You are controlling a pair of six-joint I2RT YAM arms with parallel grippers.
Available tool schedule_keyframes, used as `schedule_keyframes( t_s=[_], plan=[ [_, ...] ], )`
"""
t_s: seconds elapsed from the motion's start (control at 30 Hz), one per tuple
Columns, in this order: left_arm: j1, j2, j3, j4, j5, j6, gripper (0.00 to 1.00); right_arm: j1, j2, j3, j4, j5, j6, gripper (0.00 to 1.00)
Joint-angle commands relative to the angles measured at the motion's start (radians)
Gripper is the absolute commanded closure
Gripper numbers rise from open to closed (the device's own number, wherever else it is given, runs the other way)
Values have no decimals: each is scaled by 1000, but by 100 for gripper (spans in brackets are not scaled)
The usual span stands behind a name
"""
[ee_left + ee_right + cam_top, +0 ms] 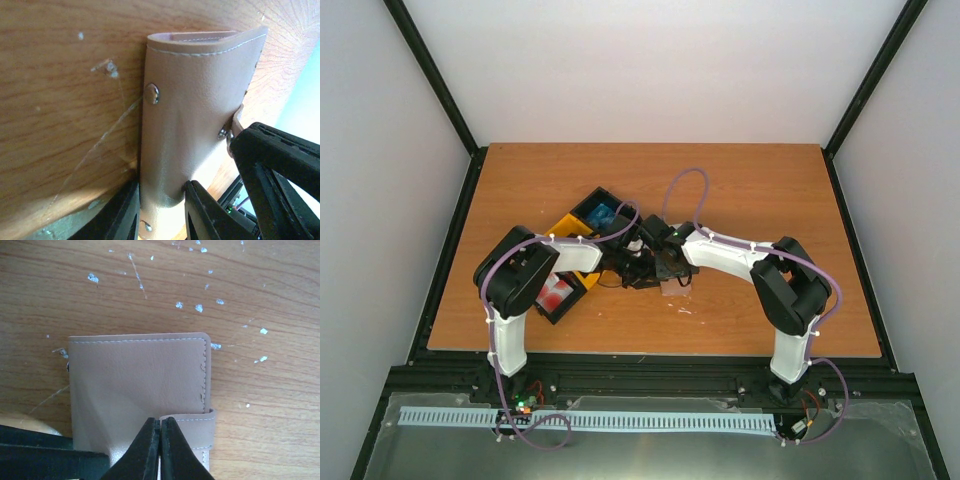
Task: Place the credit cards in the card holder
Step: Close the card holder at the center of the board.
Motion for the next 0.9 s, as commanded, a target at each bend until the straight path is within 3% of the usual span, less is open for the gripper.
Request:
schedule_keyframes(
  t_s=[0.0, 0.87],
  plan=[
    [-1, 60, -11, -85, -84, 12, 73, 9, 3, -1, 24, 16, 13, 97],
    [-1, 65, -8, -85, -86, 18, 73, 9, 51, 9, -56, -23, 9, 97]
  ],
)
